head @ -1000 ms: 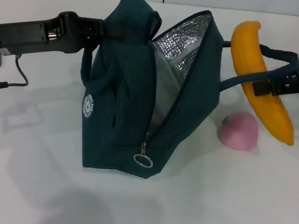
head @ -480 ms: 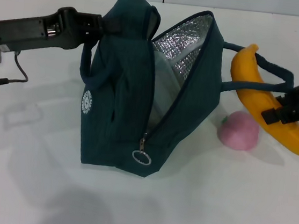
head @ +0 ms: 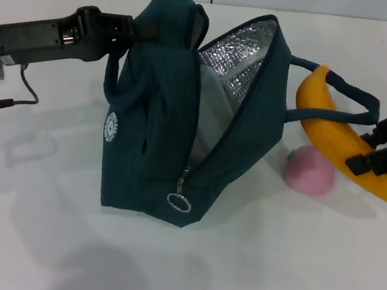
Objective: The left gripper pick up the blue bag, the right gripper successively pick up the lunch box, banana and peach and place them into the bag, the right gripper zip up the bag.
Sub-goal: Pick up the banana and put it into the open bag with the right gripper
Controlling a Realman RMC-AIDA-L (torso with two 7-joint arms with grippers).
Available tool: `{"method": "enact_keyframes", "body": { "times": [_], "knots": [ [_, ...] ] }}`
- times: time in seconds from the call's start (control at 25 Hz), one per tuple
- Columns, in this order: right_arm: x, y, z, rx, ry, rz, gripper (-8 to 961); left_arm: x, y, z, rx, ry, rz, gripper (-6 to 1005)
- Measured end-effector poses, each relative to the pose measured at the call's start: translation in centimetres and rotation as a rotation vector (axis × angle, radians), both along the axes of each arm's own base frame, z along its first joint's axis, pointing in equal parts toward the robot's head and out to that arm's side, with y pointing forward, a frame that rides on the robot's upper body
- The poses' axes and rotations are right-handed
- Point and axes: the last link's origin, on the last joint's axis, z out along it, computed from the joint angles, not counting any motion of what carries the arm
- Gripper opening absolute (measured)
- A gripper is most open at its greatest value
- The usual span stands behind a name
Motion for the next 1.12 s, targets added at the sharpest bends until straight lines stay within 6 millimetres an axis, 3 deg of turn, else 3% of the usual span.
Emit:
{"method": "enact_keyframes", "body": {
  "times": [1.12],
  "knots": [
    [-1.4,-2.7,-2.7,-0.257,-0.091,0.099,393,0.0,0.0,0.0,0.001,-0.001,0.001,43]
  ]
}}
